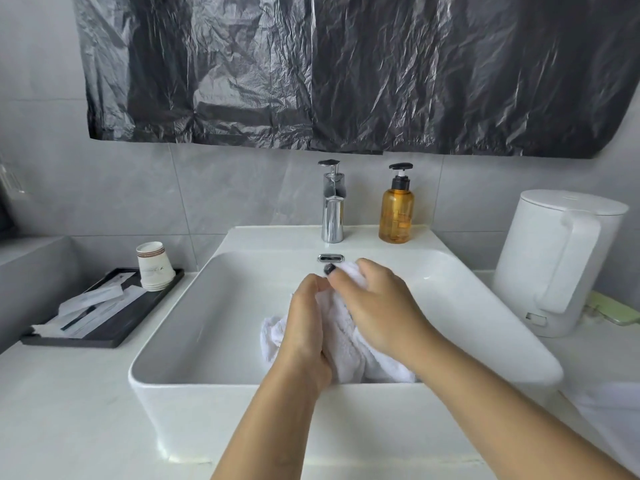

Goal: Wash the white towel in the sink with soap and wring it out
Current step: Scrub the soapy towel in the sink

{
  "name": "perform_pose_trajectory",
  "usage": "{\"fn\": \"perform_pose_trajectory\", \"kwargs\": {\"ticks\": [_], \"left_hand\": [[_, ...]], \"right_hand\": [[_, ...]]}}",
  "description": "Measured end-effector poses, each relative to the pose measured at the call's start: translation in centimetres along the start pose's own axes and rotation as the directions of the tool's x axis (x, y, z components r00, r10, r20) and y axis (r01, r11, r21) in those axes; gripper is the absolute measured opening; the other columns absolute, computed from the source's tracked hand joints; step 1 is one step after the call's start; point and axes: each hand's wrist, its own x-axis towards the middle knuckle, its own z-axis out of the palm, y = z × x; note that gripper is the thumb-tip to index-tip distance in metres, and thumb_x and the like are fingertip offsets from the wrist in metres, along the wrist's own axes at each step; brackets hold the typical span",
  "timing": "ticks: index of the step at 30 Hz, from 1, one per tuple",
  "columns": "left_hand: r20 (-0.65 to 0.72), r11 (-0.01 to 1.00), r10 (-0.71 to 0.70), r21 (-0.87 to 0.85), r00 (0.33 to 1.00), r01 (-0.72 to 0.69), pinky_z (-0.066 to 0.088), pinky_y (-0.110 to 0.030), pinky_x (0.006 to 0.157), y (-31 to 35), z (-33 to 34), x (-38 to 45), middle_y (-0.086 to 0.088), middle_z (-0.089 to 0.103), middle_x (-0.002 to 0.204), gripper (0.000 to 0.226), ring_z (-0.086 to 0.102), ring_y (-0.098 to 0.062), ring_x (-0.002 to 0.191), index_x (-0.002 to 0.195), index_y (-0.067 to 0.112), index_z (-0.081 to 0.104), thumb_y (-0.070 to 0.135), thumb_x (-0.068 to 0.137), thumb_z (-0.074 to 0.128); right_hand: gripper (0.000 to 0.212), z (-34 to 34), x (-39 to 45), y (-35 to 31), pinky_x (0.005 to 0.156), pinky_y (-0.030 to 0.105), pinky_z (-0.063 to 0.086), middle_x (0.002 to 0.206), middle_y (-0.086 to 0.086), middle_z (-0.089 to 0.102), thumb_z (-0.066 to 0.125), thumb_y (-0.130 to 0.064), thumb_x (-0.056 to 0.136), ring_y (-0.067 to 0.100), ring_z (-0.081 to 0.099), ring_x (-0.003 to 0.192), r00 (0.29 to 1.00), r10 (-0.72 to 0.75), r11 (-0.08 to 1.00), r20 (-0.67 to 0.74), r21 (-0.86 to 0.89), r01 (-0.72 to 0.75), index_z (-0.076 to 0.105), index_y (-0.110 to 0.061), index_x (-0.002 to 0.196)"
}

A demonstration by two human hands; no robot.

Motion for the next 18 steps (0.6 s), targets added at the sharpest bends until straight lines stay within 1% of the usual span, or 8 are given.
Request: {"fn": "perform_pose_trajectory", "kwargs": {"ticks": [1,3,4,6,8,11,14,18], "left_hand": [[0.014,1.0,0.016,0.0,1.0,-0.016,0.04,-0.057,0.106,0.0,0.2,-0.2,-0.017,0.063,0.099,0.043,0.065,-0.037,0.097,0.102,0.012,0.069,0.04,0.08,0.047],[-0.033,0.994,0.107,0.024,0.994,-0.106,0.053,-0.042,0.092,0.0,0.4,-0.3,-0.015,0.07,0.09,0.046,0.07,-0.03,0.085,0.096,0.008,0.072,0.045,0.091,0.046],[-0.063,0.988,0.148,0.06,0.987,-0.145,0.054,-0.039,0.087,0.0,0.7,-0.4,-0.014,0.073,0.091,0.05,0.072,-0.027,0.085,0.096,0.007,0.074,0.048,0.095,0.046],[-0.116,0.963,0.234,0.162,0.965,-0.214,0.055,-0.038,0.091,0.0,1.0,-0.3,-0.013,0.076,0.094,0.049,0.074,-0.022,0.088,0.096,0.009,0.075,0.049,0.1,0.046],[-0.165,0.944,0.294,0.206,0.941,-0.259,0.054,-0.036,0.086,0.4,1.1,0.3,-0.012,0.076,0.085,0.046,0.074,-0.022,0.08,0.087,0.011,0.075,0.045,0.101,0.048],[-0.23,0.941,0.334,0.145,0.914,-0.307,0.049,-0.037,0.075,1.3,0.6,2.0,-0.008,0.067,0.071,0.04,0.065,-0.025,0.068,0.076,0.013,0.069,0.042,0.099,0.055],[-0.208,0.957,0.288,0.089,0.935,-0.275,0.046,-0.032,0.069,1.3,0.9,2.4,-0.006,0.059,0.069,0.034,0.06,-0.022,0.067,0.079,0.013,0.06,0.036,0.101,0.05],[-0.164,0.966,0.241,0.137,0.957,-0.22,0.045,-0.038,0.086,0.1,2.1,1.8,-0.015,0.056,0.084,0.032,0.061,-0.026,0.09,0.093,0.008,0.063,0.03,0.103,0.044]], "right_hand": [[0.034,0.4,0.1,0.2,0.065,0.033,0.043,0.072,-0.008,0.058,0.048,-0.047,0.094,0.018,0.053,0.073,0.995,-0.078,0.986,-0.057,-0.152,0.069,0.04,-0.023,0.072],[0.037,0.6,1.1,0.7,0.071,0.038,0.048,0.079,0.001,0.062,0.042,-0.053,0.094,0.028,0.056,0.081,0.986,-0.137,0.957,-0.099,-0.27,0.106,0.04,-0.022,0.073],[0.041,0.4,1.9,0.8,0.072,0.04,0.047,0.076,0.001,0.06,0.041,-0.053,0.095,0.03,0.055,0.08,0.989,-0.116,0.956,-0.091,-0.28,0.086,0.041,-0.02,0.071],[0.048,-0.1,3.2,0.7,0.072,0.041,0.044,0.066,-0.001,0.052,0.041,-0.052,0.097,0.03,0.052,0.076,0.995,-0.07,0.966,-0.075,-0.254,0.049,0.041,-0.02,0.061],[0.053,0.0,3.2,0.4,0.072,0.041,0.047,0.062,-0.001,0.053,0.037,-0.056,0.096,0.028,0.053,0.073,0.993,-0.078,0.973,-0.09,-0.224,0.056,0.042,-0.021,0.057],[0.048,0.7,0.7,-0.9,0.066,0.036,0.043,0.071,0.001,0.058,0.032,-0.054,0.099,0.026,0.054,0.075,0.984,-0.163,0.938,-0.076,-0.321,0.13,0.042,-0.023,0.063],[0.04,0.9,0.0,-1.4,0.064,0.035,0.042,0.074,0.004,0.06,0.034,-0.045,0.101,0.029,0.056,0.077,0.956,-0.279,0.875,-0.088,-0.433,0.215,0.042,-0.023,0.068],[0.048,-0.2,3.7,-0.1,0.064,0.035,0.042,0.062,0.003,0.055,0.041,-0.038,0.099,0.028,0.053,0.07,0.996,-0.035,0.965,-0.078,-0.262,0.013,0.048,-0.015,0.057]]}}
